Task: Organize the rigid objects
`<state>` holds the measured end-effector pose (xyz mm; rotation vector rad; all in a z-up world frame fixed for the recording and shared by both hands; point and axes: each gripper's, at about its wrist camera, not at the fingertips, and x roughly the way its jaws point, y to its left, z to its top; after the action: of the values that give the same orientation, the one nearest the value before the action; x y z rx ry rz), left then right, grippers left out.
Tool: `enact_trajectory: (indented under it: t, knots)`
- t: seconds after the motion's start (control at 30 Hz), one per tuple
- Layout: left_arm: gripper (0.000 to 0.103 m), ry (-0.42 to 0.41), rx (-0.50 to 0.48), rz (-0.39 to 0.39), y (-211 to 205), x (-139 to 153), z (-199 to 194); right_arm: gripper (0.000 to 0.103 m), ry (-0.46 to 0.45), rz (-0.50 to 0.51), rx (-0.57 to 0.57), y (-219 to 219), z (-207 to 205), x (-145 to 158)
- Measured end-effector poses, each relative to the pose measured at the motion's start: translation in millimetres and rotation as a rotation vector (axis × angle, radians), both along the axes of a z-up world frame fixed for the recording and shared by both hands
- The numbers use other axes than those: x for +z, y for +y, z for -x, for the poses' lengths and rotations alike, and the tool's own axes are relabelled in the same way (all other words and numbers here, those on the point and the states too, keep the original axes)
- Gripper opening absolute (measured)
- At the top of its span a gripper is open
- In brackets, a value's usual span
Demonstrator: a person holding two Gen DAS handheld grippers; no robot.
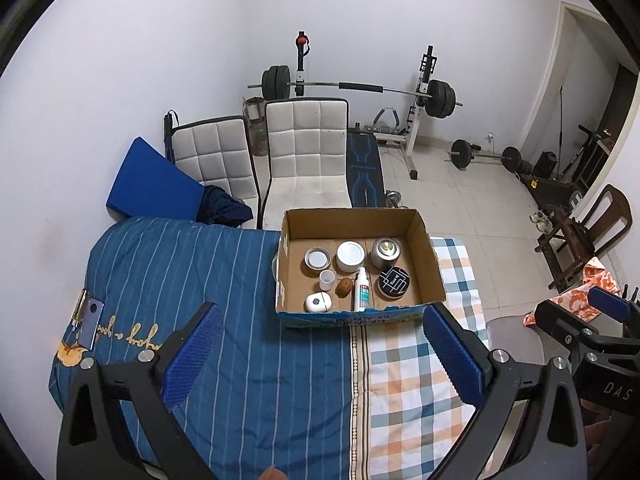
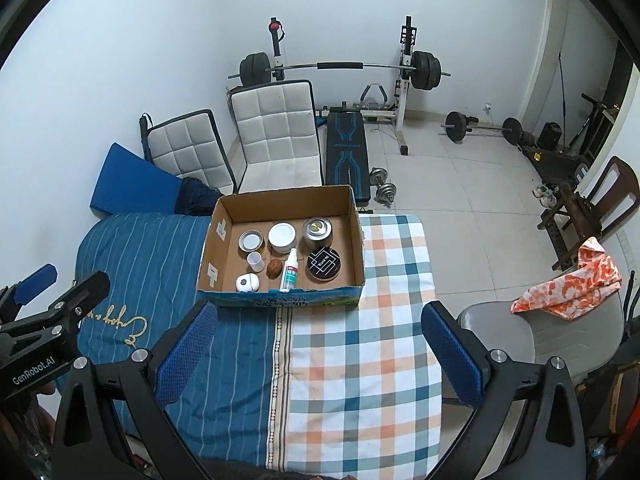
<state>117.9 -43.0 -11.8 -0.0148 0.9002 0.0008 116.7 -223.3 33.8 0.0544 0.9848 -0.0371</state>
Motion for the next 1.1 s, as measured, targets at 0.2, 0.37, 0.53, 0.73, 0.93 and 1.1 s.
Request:
enact_trajectory:
  t: [0.2, 0.37, 0.53, 0.73, 0.93, 1.1]
  knots:
    - [0.103, 0.011, 0.000, 0.007, 0.7, -1.7, 1.1, 0.103, 0.001, 0.004, -0.001, 1.9, 2.0, 1.4]
    - [0.103, 0.010, -0.002, 0.007, 0.5, -1.8, 2.4, 0.103, 0.004, 0.001, -0.004, 2.4, 5.1, 1.6]
    - [0.103, 0.012, 0.001, 0.007, 1.8, -1.0, 2.1, 0.103, 0.003, 0.000, -0.004, 4.0, 7.7, 2.6]
    - [0.103, 0.012, 0.011, 0.005, 3.3, -1.5, 5.7, 0.103, -0.001, -0.002, -0.007, 4.3, 7.6, 3.3]
    - [0.103, 0.013, 0.014, 0.001, 3.9, -1.5, 6.6, 0.103, -0.004, 0.004, -0.005, 6.7, 7.2, 7.0]
    - [0.103, 0.011, 0.014, -0.001, 5.6, -2.4, 9.3, 0.103, -0.008, 0.011, -0.006, 7.2, 5.9, 9.2]
